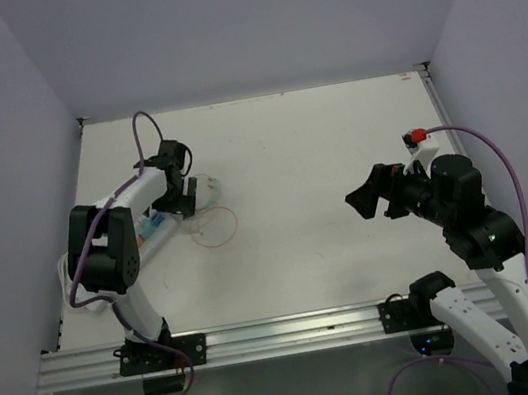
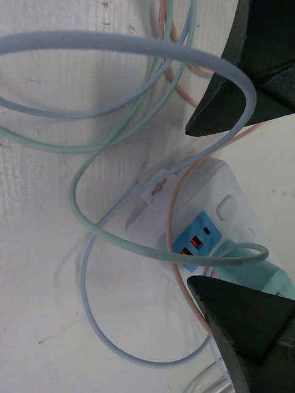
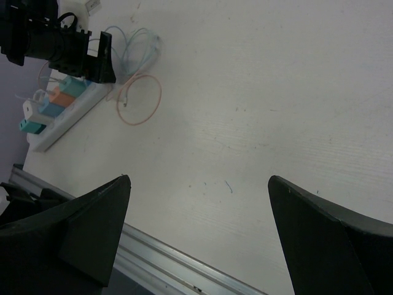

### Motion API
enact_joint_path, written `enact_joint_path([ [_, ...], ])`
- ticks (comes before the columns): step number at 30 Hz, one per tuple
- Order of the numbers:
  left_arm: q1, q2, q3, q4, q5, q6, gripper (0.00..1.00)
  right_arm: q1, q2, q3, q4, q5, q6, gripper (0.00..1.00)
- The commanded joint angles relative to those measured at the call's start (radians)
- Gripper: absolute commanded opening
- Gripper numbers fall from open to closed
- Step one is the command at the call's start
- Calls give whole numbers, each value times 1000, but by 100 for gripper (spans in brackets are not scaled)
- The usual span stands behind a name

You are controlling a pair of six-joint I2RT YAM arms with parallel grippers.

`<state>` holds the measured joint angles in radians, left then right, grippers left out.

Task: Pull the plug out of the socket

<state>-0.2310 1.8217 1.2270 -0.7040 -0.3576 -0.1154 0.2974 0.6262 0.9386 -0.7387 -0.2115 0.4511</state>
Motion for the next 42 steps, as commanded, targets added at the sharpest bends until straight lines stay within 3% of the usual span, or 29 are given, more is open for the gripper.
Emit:
enact_joint_path([
  [1, -4, -1, 28, -20, -44, -12, 99, 8, 3, 11, 39, -19, -6, 99],
  [16, -2, 14, -24, -20, 0, -12, 100, 14, -2, 2, 36, -17, -2, 99],
  [28, -2, 42, -31, -57, -72, -32, 99, 14, -8, -11, 42, -23, 9, 99],
  [34, -4, 47, -35, -52, -26, -32, 83, 13, -14, -17, 44, -22, 12, 99],
  [36, -4, 50, -31, -45, 3, -32, 72, 13, -19, -18, 42, -20, 12, 99],
  [42, -4, 53, -8, -20, 112, -50, 58, 13, -25, -20, 38, -14, 8, 99],
])
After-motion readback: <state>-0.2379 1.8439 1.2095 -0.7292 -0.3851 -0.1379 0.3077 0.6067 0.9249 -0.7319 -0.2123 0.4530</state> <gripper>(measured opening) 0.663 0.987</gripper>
